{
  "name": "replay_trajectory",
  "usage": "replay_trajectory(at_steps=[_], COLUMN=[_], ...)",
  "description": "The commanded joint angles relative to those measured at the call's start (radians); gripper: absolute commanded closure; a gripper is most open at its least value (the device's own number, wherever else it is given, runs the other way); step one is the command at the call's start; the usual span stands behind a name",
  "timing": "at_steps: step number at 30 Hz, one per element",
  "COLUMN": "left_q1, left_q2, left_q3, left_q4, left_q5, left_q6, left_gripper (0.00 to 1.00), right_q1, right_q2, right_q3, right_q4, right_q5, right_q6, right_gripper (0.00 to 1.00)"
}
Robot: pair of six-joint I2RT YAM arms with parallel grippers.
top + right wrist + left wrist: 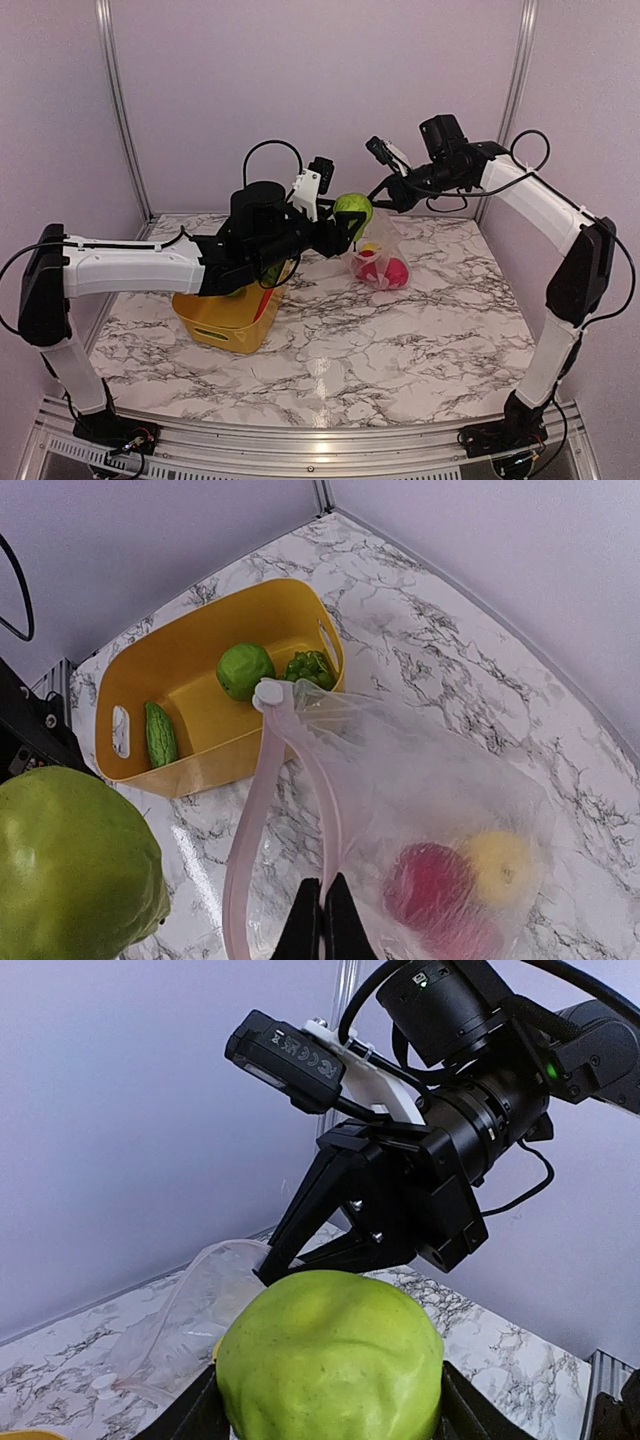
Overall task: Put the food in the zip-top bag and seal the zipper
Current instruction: Place the fake fruit in the zipper food storage bag.
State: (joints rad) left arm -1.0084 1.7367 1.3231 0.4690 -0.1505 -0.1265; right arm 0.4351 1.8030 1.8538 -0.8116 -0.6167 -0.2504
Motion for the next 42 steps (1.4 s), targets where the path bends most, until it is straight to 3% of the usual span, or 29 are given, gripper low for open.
replay_trajectory(at_steps=[1, 7, 15, 18, 24, 27, 33, 42], left_q1=[-0.006, -0.006, -0.017, -0.02, -0.043, -0.058, -0.077, -0.081], left_q2=[0.028, 0.099, 0.193, 0.218, 0.244, 0.22, 0.116, -0.114], left_q3=[-0.004, -0.005, 0.062, 0.082, 0.142, 0.149, 0.137, -0.053], left_q4=[0.17, 0.261, 0.194, 0.151, 0.095, 0.106, 0.101, 0.035], left_q5=[-0.065, -0.111, -0.164, -0.169, -0.3, -0.329, -0.313, -0.29], left_q6=[0.059, 0.117, 0.2, 0.205, 0.199, 0.228, 0.235, 0.187], left_gripper=[0.51, 0.5, 0.45, 0.37, 0.08, 0.01, 0.01, 0.04], right_q1=[0.008, 0.008, 0.008, 0.008, 0.007, 0.008, 0.004, 0.002], right_q2=[-0.063, -0.094, -0.108, -0.108, -0.104, -0.101, -0.08, -0.069], right_q3=[-0.001, -0.012, -0.025, -0.03, -0.039, -0.046, -0.048, -0.061], right_q4=[-0.009, -0.004, -0.004, -0.003, 0.001, 0.006, 0.011, 0.023], right_q5=[-0.057, -0.104, -0.111, -0.111, -0.101, -0.083, -0.051, -0.035], right_q6=[0.031, 0.051, 0.049, 0.051, 0.051, 0.049, 0.045, 0.031], right_gripper=[1.0, 1.0, 1.0, 1.0, 1.0, 1.0, 1.0, 1.0])
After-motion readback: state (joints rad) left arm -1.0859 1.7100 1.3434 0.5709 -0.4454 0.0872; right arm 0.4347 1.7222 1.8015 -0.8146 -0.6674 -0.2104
